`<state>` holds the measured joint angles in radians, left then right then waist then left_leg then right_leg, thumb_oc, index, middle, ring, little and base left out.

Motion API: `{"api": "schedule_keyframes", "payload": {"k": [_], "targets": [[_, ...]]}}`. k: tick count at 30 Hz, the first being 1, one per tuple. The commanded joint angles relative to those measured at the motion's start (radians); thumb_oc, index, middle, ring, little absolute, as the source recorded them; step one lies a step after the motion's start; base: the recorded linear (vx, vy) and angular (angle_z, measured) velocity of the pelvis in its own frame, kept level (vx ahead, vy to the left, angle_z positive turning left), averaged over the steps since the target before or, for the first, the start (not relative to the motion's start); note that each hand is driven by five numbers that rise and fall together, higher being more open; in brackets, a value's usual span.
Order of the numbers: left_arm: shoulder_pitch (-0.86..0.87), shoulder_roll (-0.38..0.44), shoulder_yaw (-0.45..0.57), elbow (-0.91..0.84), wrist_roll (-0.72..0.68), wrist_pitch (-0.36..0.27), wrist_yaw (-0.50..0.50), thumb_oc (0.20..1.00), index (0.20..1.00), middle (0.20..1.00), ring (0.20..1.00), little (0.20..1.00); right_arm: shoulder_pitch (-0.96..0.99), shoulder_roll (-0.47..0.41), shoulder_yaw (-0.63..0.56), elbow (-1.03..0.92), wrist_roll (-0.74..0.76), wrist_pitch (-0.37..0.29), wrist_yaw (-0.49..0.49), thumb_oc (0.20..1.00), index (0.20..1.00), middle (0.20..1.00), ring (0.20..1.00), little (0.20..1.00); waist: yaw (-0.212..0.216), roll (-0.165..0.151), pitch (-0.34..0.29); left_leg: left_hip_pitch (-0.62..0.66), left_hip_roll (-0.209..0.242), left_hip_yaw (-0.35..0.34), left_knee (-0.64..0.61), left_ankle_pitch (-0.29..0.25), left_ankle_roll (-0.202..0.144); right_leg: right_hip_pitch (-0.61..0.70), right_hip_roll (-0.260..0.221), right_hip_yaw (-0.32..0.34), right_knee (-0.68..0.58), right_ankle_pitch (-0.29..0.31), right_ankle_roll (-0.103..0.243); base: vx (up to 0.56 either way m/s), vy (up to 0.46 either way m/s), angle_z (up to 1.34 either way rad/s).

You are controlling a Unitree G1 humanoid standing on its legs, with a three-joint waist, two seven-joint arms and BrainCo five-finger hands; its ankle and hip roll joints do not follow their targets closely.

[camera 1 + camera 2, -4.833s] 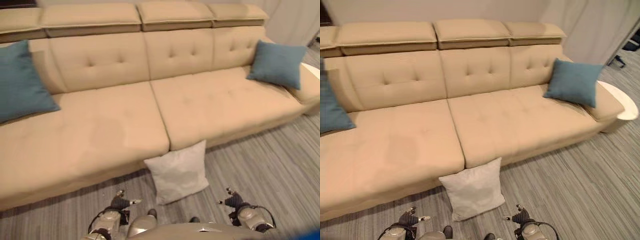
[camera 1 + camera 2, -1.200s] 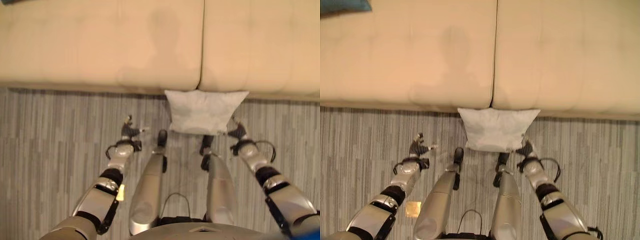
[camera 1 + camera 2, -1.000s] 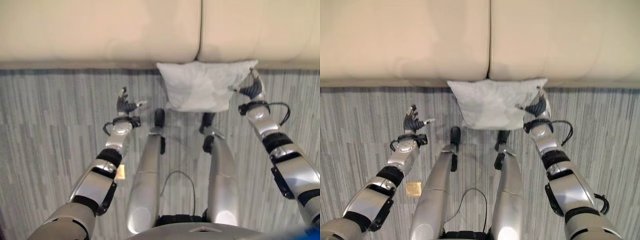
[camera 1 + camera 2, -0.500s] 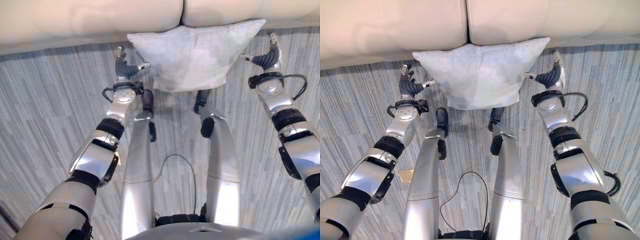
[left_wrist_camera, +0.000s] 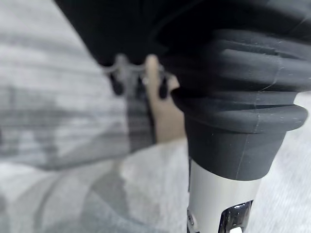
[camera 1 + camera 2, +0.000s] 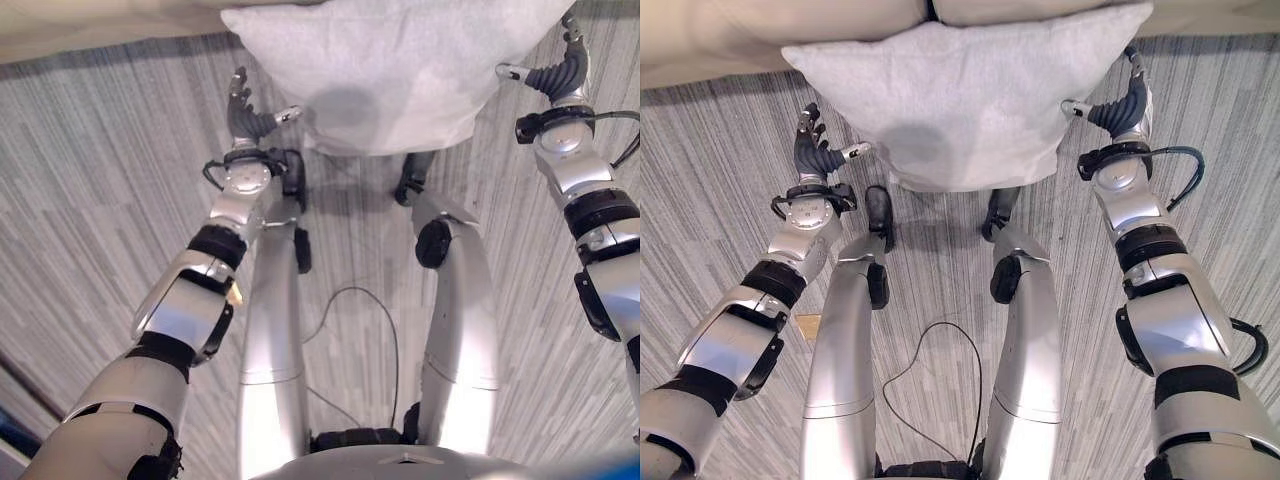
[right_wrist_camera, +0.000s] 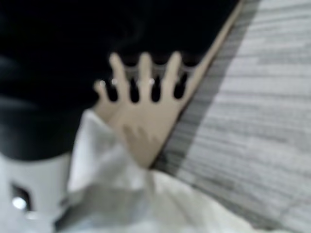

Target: Pick up all the scattered cushions and arrange them neatly on the sofa.

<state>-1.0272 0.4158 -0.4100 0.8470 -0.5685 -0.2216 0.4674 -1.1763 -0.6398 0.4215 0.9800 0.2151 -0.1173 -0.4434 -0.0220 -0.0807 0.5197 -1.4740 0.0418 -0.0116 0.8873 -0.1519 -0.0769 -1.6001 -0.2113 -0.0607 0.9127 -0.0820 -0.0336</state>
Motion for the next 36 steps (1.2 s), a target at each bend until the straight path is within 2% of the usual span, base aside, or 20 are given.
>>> {"api": "schedule_keyframes", "payload": {"k": [1,11,18,19,20,21,22,23,24,28,36], "targets": [[0.01,0.016,0.023,-0.014,0.004,-0.038,0.032,1.0,1.0,1.0,1.0,1.0,0.014,-0.008,0.07,0.01,0.042,-0.039,-0.003,1.0,1.0,1.0,1.0,1.0,-0.026,0.045,-0.037,0.01,-0.004,-0.133,-0.05,0.055,-0.039,0.031,-0.01,0.046,0.041,-0.06,0.159,0.02,-0.054,-0.01],[-0.138,-0.016,-0.041,0.002,0.009,-0.043,0.061,1.0,1.0,1.0,1.0,1.0,-0.11,0.085,0.153,0.043,0.078,-0.038,0.012,1.0,1.0,1.0,1.0,1.0,-0.012,0.064,-0.001,-0.005,-0.006,-0.163,-0.01,0.059,-0.041,0.03,-0.001,0.027,0.064,-0.065,0.164,0.0,-0.004,0.0],[-0.195,-0.099,-0.036,-0.021,-0.059,-0.081,0.098,1.0,1.0,1.0,1.0,1.0,-0.203,0.323,0.211,0.006,0.085,-0.036,0.0,1.0,1.0,1.0,1.0,1.0,0.008,0.089,-0.001,-0.015,-0.018,-0.178,0.023,0.06,-0.04,0.03,0.001,0.02,0.078,-0.072,0.163,0.0,0.009,-0.02],[-0.194,-0.098,-0.036,-0.021,-0.059,-0.081,0.098,1.0,1.0,1.0,1.0,1.0,-0.203,0.323,0.212,0.006,0.085,-0.035,0.0,1.0,1.0,1.0,1.0,1.0,0.007,0.089,-0.001,-0.015,-0.018,-0.178,0.024,0.06,-0.04,0.03,0.001,0.019,0.078,-0.072,0.163,0.01,0.043,0.02],[-0.195,-0.118,-0.016,-0.043,-0.095,-0.102,0.109,1.0,1.0,1.0,1.0,1.0,-0.198,0.36,0.2,-0.008,0.103,-0.039,-0.004,1.0,1.0,1.0,1.0,1.0,0.011,0.09,-0.001,-0.015,-0.018,-0.18,0.022,0.061,-0.04,0.03,0.001,0.019,0.079,-0.072,0.165,0.0,0.0,0.0],[-0.196,-0.13,-0.007,-0.057,-0.124,-0.115,0.107,1.0,1.0,1.0,1.0,1.0,-0.201,0.376,0.203,-0.02,0.104,-0.037,0.001,0.925,0.925,0.925,0.925,0.925,0.011,0.091,-0.001,-0.015,-0.018,-0.181,0.024,0.06,-0.04,0.03,0.001,0.018,0.081,-0.073,0.165,0.01,0.036,0.0],[-0.197,-0.136,0.001,-0.077,-0.144,-0.127,0.106,1.0,1.0,1.0,1.0,1.0,-0.202,0.395,0.2,-0.034,0.115,-0.04,-0.001,0.561,0.561,0.561,0.561,0.561,0.012,0.092,-0.001,-0.016,-0.019,-0.183,0.029,0.06,-0.041,0.03,0.001,0.017,0.085,-0.074,0.165,0.0,0.0,0.0],[-0.194,-0.135,0.006,-0.088,-0.156,-0.132,0.103,0.934,0.934,0.934,0.934,0.934,-0.204,0.406,0.205,-0.046,0.117,-0.041,0.003,0.31,0.31,0.31,0.31,0.31,0.013,0.092,-0.001,-0.017,-0.021,-0.184,0.036,0.059,-0.041,0.03,0.002,0.016,0.089,-0.076,0.164,0.0,0.0,0.0],[-0.191,-0.13,0.01,-0.107,-0.158,-0.137,0.105,0.216,0.216,0.216,0.216,0.216,-0.2,0.409,0.202,-0.062,0.124,-0.048,0.003,0.2,0.2,0.2,0.2,0.2,0.014,0.091,-0.001,-0.019,-0.024,-0.184,0.042,0.058,-0.042,0.03,0.003,0.015,0.091,-0.076,0.163,0.0,0.0,0.0],[-0.161,-0.091,0.046,-0.209,-0.177,-0.177,0.113,0.2,0.2,0.2,0.2,0.2,-0.193,0.389,0.185,-0.155,0.117,-0.062,0.011,0.2,0.2,0.2,0.2,0.2,0.015,0.088,-0.001,-0.021,-0.027,-0.191,0.056,0.057,-0.046,0.03,0.005,0.016,0.107,-0.078,0.165,0.0,0.0,0.0],[-0.114,-0.032,0.077,-0.28,-0.164,-0.192,0.117,0.2,0.2,0.2,0.2,0.2,-0.182,0.325,0.151,-0.235,0.109,-0.076,0.01,0.2,0.2,0.2,0.2,0.2,0.013,0.081,-0.017,-0.012,-0.026,-0.183,0.044,0.059,-0.048,0.03,0.009,0.016,0.107,-0.073,0.167,0.01,0.007,-0.02]]}}
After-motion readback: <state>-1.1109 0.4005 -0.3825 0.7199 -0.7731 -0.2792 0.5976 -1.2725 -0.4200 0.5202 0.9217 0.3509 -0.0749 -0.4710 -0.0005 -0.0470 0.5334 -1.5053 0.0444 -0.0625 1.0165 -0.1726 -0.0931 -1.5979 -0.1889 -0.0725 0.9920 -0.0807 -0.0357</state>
